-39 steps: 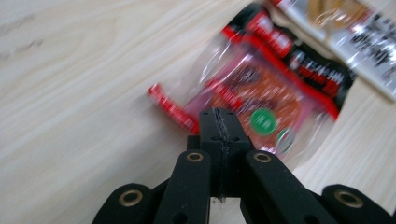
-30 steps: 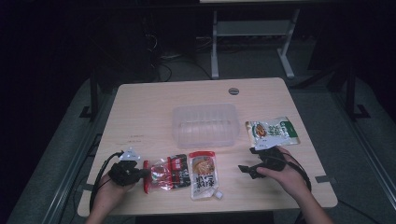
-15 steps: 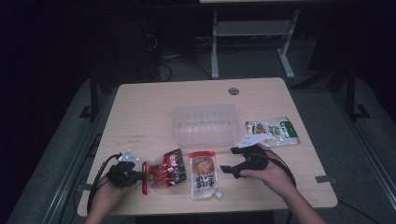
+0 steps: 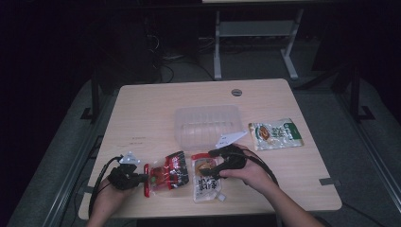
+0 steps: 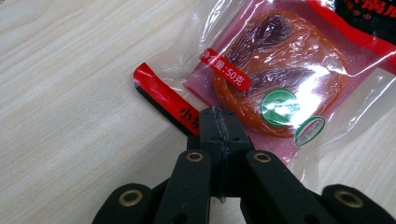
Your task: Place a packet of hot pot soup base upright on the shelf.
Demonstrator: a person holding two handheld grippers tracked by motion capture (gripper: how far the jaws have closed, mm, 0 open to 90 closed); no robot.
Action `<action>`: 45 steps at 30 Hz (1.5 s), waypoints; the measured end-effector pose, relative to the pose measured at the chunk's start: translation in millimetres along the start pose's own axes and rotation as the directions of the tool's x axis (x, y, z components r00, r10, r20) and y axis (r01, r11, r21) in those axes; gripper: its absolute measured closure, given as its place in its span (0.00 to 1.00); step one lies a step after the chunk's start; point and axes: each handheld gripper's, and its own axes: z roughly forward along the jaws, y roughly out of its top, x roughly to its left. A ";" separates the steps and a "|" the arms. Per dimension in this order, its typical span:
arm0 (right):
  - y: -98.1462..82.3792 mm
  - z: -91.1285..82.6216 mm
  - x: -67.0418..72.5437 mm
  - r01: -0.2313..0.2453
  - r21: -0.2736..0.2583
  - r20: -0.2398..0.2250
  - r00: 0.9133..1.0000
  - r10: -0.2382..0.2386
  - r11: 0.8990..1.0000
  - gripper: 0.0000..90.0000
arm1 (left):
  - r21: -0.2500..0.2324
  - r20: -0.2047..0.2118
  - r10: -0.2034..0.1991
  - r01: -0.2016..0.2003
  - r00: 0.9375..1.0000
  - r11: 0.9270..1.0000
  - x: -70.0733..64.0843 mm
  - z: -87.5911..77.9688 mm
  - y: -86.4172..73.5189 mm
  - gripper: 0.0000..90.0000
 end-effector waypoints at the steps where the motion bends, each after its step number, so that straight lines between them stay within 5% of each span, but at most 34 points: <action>1: 1.1 3.8 0.7 -0.002 0.005 -0.005 1.000 0.002 1.000 0.19 | -0.001 0.000 0.000 0.000 1.000 1.000 0.0 0.0 0.0 1.00; 8: 8.4 32.2 2.0 -0.028 0.027 -0.065 0.997 0.030 0.999 0.21 | -0.003 0.002 -0.009 0.009 1.000 1.000 -0.3 0.0 -0.4 1.00; 31: 18.6 84.1 11.4 -0.063 0.069 -0.130 0.989 0.071 0.996 0.23 | -0.008 0.006 -0.021 0.021 1.000 1.000 1.0 -0.3 -1.5 1.00; 37: 20.2 90.9 13.6 -0.072 0.068 -0.160 0.984 0.082 0.995 0.29 | -0.011 0.002 -0.024 0.024 1.000 1.000 0.6 -0.2 -1.7 1.00; 45: 26.1 99.8 22.1 -0.041 0.063 -0.181 0.982 0.051 0.997 0.52 | -0.012 -0.004 -0.041 0.041 0.999 0.999 -1.2 -0.3 -2.2 1.00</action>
